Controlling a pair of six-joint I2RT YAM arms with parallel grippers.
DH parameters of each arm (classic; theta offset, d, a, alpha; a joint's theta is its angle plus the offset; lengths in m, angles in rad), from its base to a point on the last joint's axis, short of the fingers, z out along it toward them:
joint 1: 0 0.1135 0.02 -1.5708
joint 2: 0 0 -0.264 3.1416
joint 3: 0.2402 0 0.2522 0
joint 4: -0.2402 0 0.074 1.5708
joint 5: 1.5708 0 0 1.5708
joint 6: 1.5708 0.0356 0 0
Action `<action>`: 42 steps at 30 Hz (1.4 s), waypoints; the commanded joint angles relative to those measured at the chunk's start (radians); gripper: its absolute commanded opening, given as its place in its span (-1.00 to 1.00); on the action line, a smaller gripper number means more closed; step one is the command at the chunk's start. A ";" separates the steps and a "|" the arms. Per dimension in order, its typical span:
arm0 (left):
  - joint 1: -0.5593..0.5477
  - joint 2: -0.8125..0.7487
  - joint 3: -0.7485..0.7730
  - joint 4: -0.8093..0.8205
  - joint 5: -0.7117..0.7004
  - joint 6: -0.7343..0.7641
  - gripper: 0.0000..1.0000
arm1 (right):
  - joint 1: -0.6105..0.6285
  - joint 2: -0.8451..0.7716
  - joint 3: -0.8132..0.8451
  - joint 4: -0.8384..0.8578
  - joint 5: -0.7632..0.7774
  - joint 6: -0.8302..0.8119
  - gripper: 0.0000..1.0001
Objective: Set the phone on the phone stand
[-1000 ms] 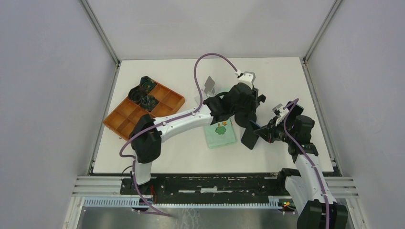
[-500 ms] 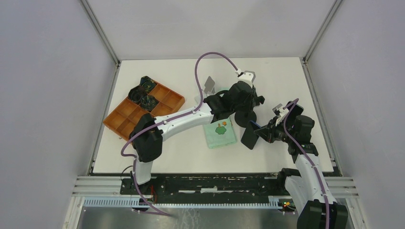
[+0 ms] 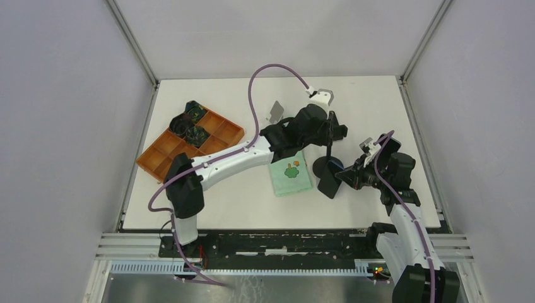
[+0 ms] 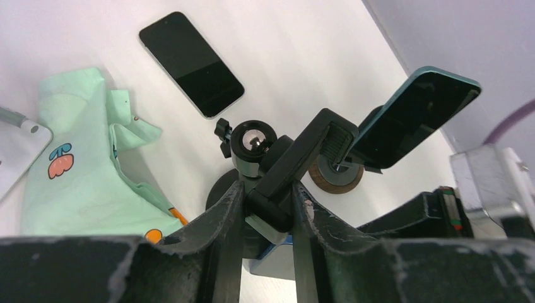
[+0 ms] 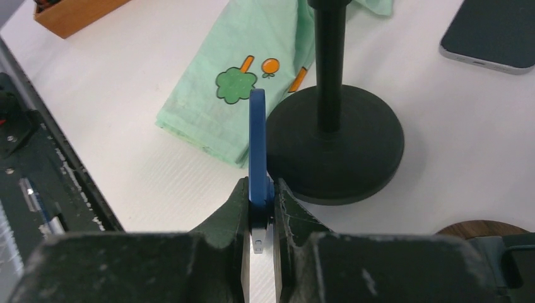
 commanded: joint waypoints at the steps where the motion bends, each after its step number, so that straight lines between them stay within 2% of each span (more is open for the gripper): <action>1: -0.001 -0.143 0.004 0.118 -0.021 0.045 -0.96 | -0.003 -0.018 0.051 0.035 -0.037 -0.014 -1.00; 12: -0.001 -0.270 -0.089 0.089 -0.092 0.090 -0.96 | -0.003 -0.018 0.050 0.031 -0.056 -0.021 -1.00; 26: -0.001 -0.509 -0.296 0.004 -0.199 0.133 -0.96 | -0.003 -0.013 0.049 0.031 -0.062 -0.022 -1.00; 35: -0.001 -0.664 -0.446 -0.068 -0.342 0.120 -0.96 | -0.003 -0.006 0.049 0.030 -0.060 -0.023 -1.00; 42: 0.000 -0.709 -0.512 -0.119 -0.442 0.101 -0.96 | -0.004 -0.001 0.049 0.029 -0.058 -0.025 -1.00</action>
